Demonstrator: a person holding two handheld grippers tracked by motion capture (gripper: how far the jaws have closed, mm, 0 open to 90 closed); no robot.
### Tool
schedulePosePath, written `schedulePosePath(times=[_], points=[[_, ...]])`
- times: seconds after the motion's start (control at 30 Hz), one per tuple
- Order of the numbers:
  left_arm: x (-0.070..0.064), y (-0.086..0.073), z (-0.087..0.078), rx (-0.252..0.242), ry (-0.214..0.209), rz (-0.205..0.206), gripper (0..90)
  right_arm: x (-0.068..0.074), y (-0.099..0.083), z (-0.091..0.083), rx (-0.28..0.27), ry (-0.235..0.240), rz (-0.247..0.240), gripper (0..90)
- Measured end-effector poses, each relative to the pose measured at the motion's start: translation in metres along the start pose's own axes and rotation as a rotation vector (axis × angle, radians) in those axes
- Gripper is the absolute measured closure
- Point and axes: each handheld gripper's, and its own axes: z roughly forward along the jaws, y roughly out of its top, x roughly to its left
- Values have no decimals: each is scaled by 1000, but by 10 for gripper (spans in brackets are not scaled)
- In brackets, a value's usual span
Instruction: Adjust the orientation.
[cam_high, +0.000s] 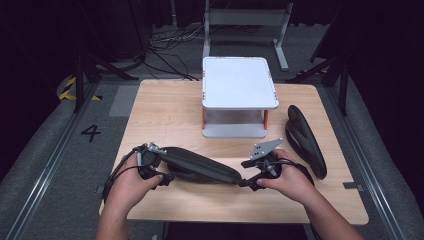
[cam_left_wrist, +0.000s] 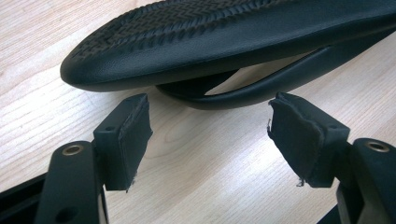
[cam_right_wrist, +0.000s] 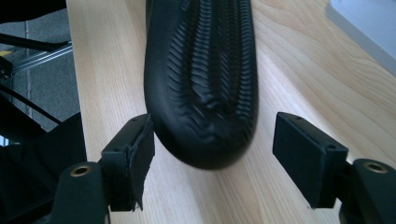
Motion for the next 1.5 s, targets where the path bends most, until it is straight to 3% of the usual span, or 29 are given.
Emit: schedulePosePath(times=[0.1, 0.33, 0.63, 0.7, 0.83, 1.0, 1.07, 1.27, 1.37, 1.5], points=[[-2, -1, -1, -6, -6, -9, 294, 5, 4, 11, 18, -3, -42, 298], [-4, -8, -1, 7, -1, -18, 292, 22, 18, 31, 42, 1, -75, 291], [-5, -16, -2, 10, 2, -36, 290, 29, 26, 55, 76, -73, -197, 303], [-4, -17, -3, 11, 2, -40, 290, 29, 26, 55, 69, -74, -196, 315], [-3, -18, -4, 6, 7, -40, 289, 26, 30, 45, 34, -80, -207, 477], [-3, -17, -2, 7, 2, -34, 288, 23, 29, 34, 24, -119, -182, 619], [-4, -16, -2, 7, 1, -39, 288, 23, 29, 30, 24, -139, -177, 636], [-2, -12, -9, -24, 13, -33, 289, 35, 25, 21, 29, -33, -162, 639], [-1, -9, -14, -46, 17, -25, 289, 38, 20, 14, 31, 17, -104, 637], [0, -4, -14, -62, 10, -12, 289, 34, 11, 4, 33, 24, -21, 635]])
